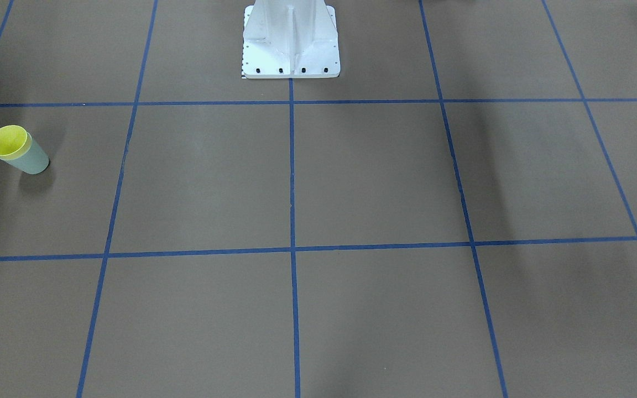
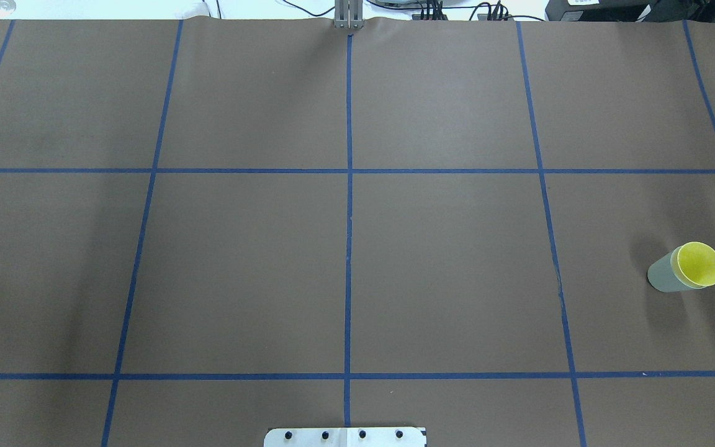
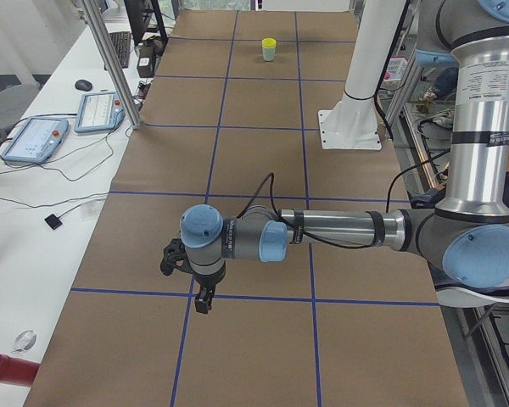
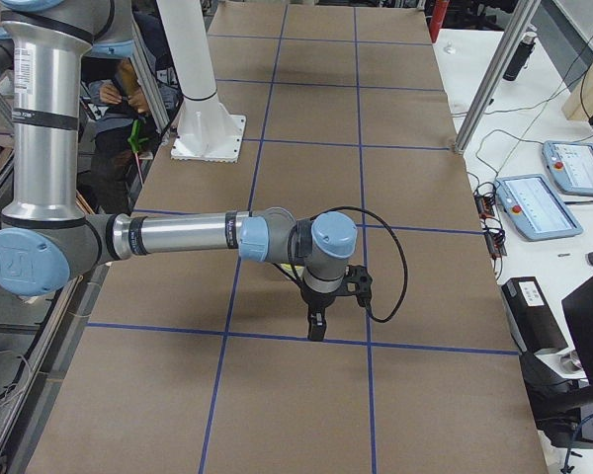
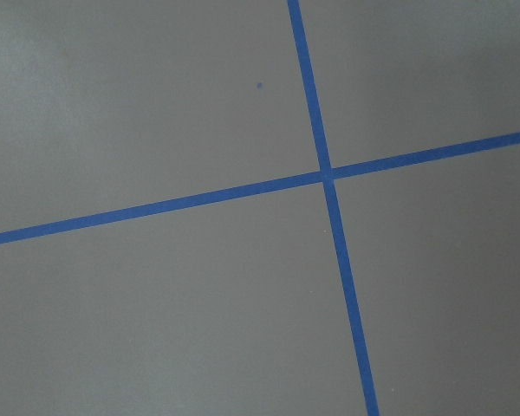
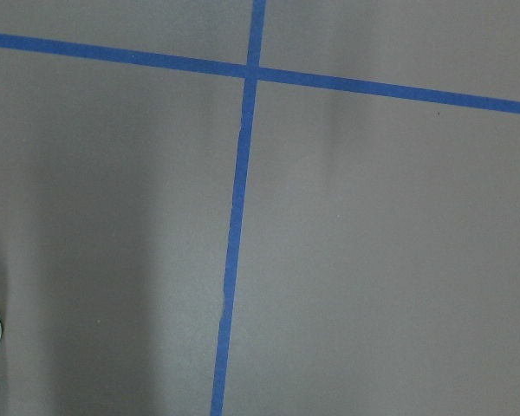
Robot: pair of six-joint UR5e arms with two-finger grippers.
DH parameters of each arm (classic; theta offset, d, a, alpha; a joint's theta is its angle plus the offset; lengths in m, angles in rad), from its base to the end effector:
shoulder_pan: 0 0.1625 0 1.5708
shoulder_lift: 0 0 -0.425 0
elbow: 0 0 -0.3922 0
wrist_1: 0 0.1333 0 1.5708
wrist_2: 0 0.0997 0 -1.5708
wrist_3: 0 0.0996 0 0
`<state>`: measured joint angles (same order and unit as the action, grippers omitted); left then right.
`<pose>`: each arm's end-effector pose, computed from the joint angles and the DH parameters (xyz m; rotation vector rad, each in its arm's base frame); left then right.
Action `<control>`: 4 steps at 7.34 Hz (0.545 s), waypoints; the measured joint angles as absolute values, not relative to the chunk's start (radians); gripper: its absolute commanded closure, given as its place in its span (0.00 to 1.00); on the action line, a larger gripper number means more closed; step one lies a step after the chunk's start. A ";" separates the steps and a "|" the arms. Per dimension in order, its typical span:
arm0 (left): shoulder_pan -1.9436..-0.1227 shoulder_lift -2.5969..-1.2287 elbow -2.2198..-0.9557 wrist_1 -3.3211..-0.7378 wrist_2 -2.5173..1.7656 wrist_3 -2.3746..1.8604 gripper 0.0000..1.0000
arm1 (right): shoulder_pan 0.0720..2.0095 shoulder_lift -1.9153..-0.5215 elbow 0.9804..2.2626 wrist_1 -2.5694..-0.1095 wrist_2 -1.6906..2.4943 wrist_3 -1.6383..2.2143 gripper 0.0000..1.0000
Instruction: Transfer and stack yellow cup on green cup
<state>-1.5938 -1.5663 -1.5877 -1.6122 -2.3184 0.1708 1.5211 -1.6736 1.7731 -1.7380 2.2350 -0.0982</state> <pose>-0.0769 -0.4921 0.6502 0.1235 0.7398 0.1609 0.0499 -0.4438 0.6313 -0.0491 -0.6657 -0.1199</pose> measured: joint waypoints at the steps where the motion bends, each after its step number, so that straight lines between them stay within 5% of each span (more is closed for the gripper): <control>1: -1.594 -1.566 -1.588 -1.612 -2.318 0.170 0.00 | 1.521 -1.674 1.772 -1.738 2.235 -0.098 0.00; 4: -1.591 -1.564 -1.584 -1.612 -2.313 0.169 0.00 | 1.521 -1.680 1.773 -1.738 2.236 -0.099 0.00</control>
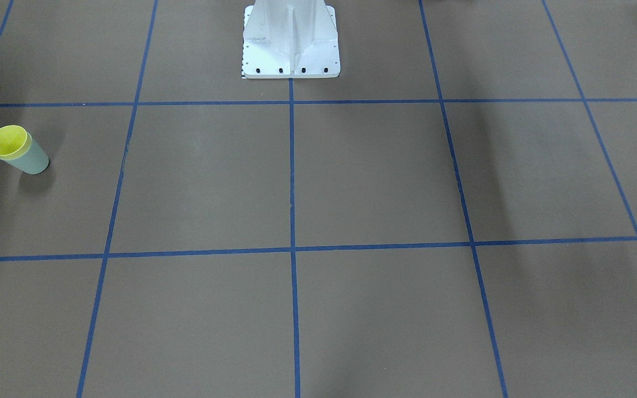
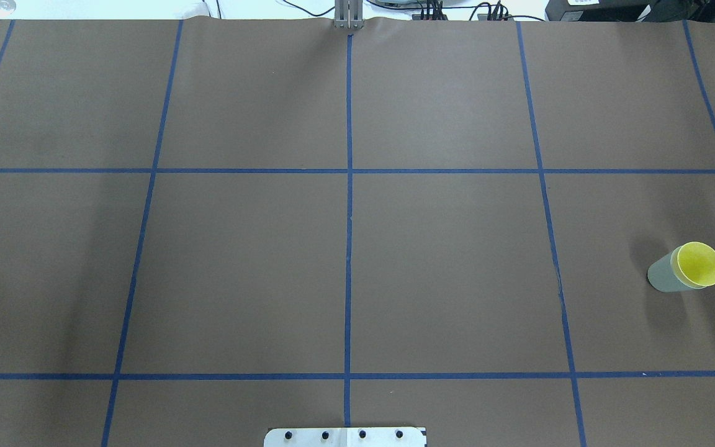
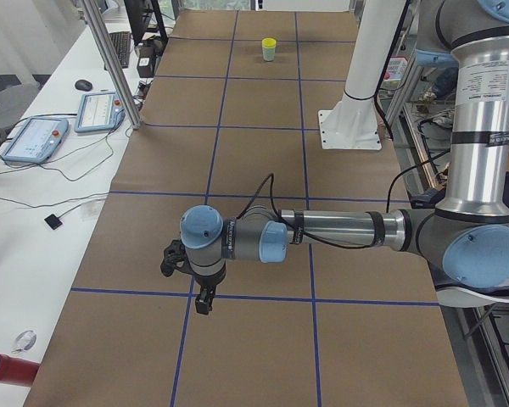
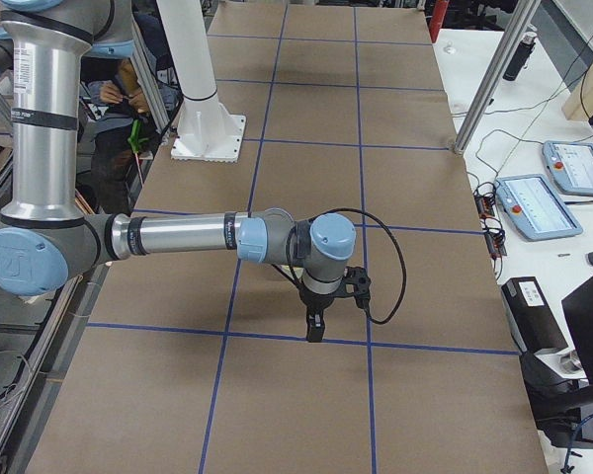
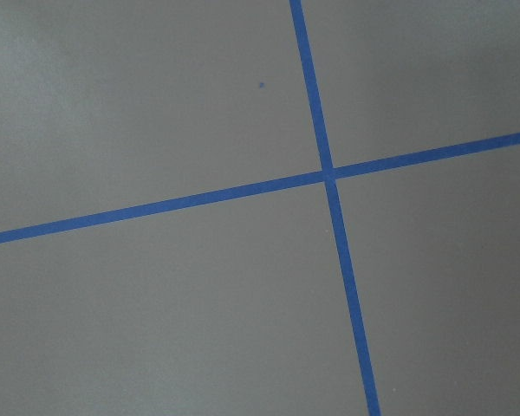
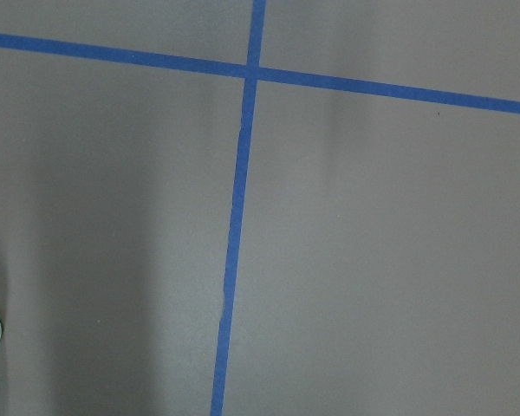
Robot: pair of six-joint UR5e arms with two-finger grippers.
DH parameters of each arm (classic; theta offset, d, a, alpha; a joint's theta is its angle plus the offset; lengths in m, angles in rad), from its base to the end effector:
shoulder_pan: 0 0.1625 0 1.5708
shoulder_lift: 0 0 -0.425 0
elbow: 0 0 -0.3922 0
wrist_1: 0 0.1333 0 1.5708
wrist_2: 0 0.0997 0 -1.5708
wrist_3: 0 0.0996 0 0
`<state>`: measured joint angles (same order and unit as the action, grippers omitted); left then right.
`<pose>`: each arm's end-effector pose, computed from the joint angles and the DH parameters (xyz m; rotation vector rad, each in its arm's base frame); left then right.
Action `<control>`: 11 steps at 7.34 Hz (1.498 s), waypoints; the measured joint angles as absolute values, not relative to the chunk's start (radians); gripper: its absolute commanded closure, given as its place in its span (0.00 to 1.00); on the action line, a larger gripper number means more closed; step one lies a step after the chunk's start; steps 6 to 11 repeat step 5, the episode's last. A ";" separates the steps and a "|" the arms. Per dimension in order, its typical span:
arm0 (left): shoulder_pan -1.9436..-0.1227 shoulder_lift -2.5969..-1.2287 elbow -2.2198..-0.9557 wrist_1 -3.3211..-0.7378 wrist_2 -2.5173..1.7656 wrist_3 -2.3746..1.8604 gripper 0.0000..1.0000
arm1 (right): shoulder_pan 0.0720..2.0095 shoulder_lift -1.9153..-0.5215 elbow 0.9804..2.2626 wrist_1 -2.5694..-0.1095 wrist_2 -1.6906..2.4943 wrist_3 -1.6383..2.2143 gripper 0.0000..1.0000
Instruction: Transfer and stack yellow cup on green cup
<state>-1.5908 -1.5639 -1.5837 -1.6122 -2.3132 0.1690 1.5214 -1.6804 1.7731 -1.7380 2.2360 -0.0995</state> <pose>-0.0758 -0.4909 0.6537 0.1152 0.7355 0.1597 0.0501 -0.4406 0.6342 -0.0551 -0.6669 -0.1185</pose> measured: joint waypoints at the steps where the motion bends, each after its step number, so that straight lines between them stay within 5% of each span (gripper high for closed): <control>1: -1.590 -1.562 -1.582 -1.612 -2.312 0.169 0.00 | 1.521 -1.682 1.773 -1.738 2.236 -0.100 0.00; 11: -1.589 -1.559 -1.580 -1.611 -2.310 0.169 0.00 | 1.522 -1.689 1.777 -1.738 2.237 -0.100 0.00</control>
